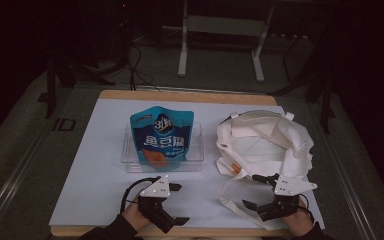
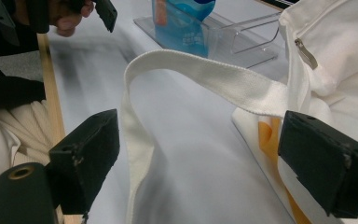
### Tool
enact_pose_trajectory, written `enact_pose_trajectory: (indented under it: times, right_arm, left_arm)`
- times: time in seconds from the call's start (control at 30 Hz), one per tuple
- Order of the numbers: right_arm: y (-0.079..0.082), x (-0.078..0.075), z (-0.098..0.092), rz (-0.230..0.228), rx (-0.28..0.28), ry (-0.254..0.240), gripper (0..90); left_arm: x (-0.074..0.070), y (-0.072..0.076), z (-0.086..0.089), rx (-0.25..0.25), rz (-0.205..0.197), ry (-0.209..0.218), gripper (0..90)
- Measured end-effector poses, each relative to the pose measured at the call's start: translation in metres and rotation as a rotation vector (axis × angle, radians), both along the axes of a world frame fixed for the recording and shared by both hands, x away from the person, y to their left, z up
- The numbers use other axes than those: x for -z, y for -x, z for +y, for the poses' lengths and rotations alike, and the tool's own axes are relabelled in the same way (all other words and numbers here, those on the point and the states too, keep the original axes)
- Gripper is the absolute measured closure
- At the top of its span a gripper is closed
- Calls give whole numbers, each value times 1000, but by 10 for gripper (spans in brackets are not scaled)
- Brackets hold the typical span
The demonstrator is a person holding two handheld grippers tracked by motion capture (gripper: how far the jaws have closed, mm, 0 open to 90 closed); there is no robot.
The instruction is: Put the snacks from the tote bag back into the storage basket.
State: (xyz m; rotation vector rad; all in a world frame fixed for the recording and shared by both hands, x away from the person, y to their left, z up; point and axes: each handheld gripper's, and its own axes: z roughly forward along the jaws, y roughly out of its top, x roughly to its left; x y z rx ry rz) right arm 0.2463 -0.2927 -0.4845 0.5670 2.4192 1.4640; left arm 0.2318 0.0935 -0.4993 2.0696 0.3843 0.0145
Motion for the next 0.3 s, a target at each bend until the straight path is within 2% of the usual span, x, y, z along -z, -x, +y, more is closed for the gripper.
enact_pose_trajectory:
  times: [0.1,0.3]
  right_arm:
    - [0,1,-1,-4,-10,-6,127]
    - [-1,1,-1,-13,-20,-6,128]
  left_arm:
    - [2,1,-1,-3,-7,-22,0]
    - [1,1,-1,-6,-10,-17,0]
